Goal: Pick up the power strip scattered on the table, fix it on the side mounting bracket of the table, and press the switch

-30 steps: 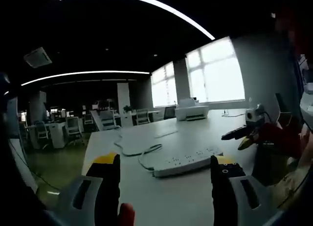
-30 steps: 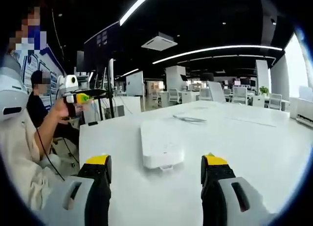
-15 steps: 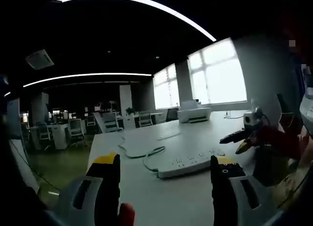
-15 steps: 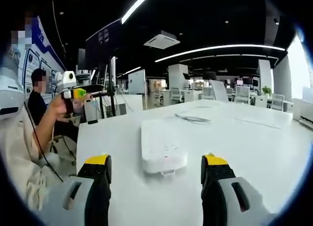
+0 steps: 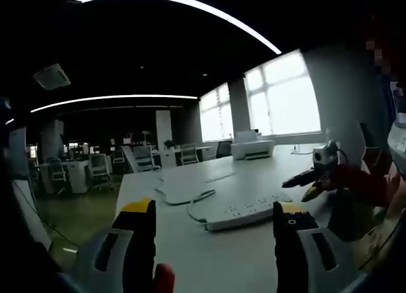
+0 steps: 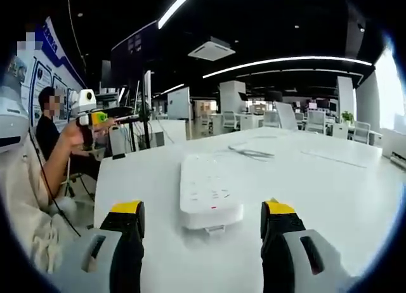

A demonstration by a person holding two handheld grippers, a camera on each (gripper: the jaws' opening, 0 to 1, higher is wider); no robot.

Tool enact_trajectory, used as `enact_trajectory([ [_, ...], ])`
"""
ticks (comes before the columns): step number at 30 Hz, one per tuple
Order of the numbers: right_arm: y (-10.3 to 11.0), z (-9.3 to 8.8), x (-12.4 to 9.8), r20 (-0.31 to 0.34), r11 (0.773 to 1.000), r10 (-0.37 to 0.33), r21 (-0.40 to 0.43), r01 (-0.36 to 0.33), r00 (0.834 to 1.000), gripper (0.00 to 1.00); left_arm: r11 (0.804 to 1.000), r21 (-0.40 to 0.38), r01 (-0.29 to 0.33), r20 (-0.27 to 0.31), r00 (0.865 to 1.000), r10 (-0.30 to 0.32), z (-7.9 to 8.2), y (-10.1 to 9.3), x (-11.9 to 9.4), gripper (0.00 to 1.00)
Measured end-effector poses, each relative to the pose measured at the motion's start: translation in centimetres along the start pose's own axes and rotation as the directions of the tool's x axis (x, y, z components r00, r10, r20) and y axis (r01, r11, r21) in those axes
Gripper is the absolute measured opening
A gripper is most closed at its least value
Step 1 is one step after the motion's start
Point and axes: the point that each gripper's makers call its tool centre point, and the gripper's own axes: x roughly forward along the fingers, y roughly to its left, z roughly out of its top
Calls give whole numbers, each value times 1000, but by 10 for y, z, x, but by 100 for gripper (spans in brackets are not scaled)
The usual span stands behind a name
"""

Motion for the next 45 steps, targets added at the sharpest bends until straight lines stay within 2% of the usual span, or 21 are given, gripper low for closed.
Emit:
enact_trajectory([
  [15, -1, -1, 12, -22, 1000, 12, -8, -12, 1000, 71, 1000, -8, -6, -7, 1000, 6, -3, 5, 0, 78],
  [32, 2, 6, 26, -25, 999, 30, -23, -30, 999, 71, 1000, -18, -3, -3, 1000, 3, -2, 5, -2, 78],
  [45, -2, -2, 31, -77, 999, 18, -27, -20, 997, 70, 1000, -23, 3, 3, 1000, -3, 0, 3, -4, 78],
])
